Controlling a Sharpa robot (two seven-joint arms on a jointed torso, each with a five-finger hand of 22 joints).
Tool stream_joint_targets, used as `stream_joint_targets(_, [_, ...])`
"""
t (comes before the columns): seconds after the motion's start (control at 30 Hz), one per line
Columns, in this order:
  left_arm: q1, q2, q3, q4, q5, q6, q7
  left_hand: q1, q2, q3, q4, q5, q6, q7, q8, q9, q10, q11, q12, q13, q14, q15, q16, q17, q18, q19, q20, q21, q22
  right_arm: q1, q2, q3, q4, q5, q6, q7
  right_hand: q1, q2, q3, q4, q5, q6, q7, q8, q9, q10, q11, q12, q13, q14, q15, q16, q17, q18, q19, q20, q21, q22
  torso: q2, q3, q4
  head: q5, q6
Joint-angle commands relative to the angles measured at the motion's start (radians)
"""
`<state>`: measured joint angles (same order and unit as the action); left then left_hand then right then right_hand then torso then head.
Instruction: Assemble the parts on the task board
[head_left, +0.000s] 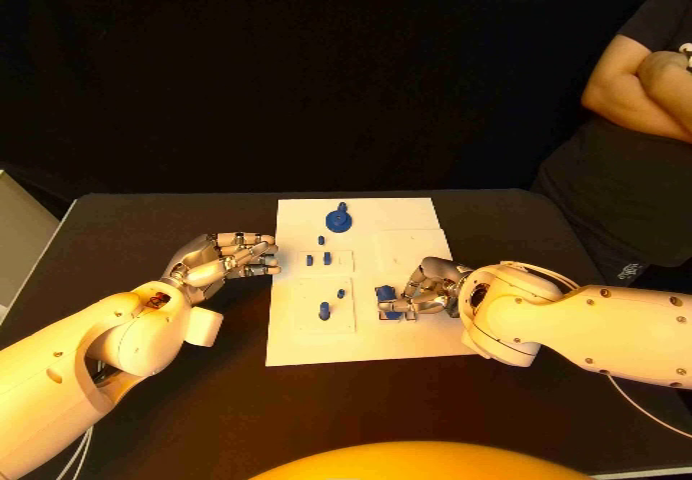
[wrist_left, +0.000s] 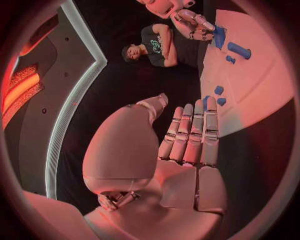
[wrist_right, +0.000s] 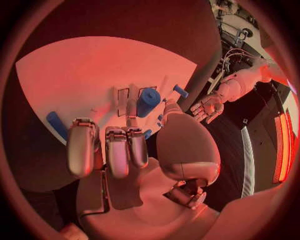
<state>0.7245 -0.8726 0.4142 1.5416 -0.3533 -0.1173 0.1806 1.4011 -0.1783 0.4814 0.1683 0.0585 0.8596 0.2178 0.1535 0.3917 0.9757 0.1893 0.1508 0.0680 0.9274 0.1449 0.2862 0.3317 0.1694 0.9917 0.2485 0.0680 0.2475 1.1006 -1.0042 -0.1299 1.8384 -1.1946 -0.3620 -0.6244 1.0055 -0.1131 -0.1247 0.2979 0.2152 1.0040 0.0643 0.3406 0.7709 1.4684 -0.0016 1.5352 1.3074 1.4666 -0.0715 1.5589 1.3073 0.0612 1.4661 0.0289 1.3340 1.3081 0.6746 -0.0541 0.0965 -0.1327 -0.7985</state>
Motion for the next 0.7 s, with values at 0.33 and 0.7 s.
stream_joint_targets(0.33, [-0.004, -0.002, 0.001, 0.002, -0.002, 0.019, 0.0, 0.0, 0.012, -0.006, 0.001, -0.003, -0.006, 0.028, 0.004, -0.001, -0.006, 0.002, 0.003, 0.001, -0.006, 0.002, -0.006, 0.001, 0.012, 0.004, 0.0, -0.003, -0.001, -0.001, -0.062, 0.002, 0.041, 0.024, -0.046, 0.145, 0.153, 0.054, 0.025, -0.01, 0.029, 0.005, -0.005, 0.009, 0.011, 0.094, -0.013, 0.023, 0.254, 0.104, -0.01, 0.012, 0.263, -0.016, 0.068, -0.009, 0.029, 0.129, -0.001, -0.0016, 0.0001, 0.003, 0.001])
stream_joint_targets(0.7, [-0.009, 0.001, 0.001, -0.002, -0.002, 0.021, -0.007, 0.0, 0.013, -0.007, 0.003, -0.003, -0.007, 0.028, 0.006, -0.002, -0.007, 0.002, 0.005, 0.001, -0.006, 0.003, -0.006, 0.002, 0.012, 0.005, 0.0, -0.003, -0.003, -0.001, -0.085, 0.003, 0.046, 0.056, -0.024, 0.234, 0.297, 0.047, 0.074, -0.014, -0.03, 0.01, -0.005, -0.004, 0.002, 0.097, -0.014, 0.028, 0.258, 0.104, -0.01, 0.012, 0.263, -0.018, 0.069, -0.01, 0.037, 0.138, 0.001, -0.002, 0.0, 0.001, -0.002])
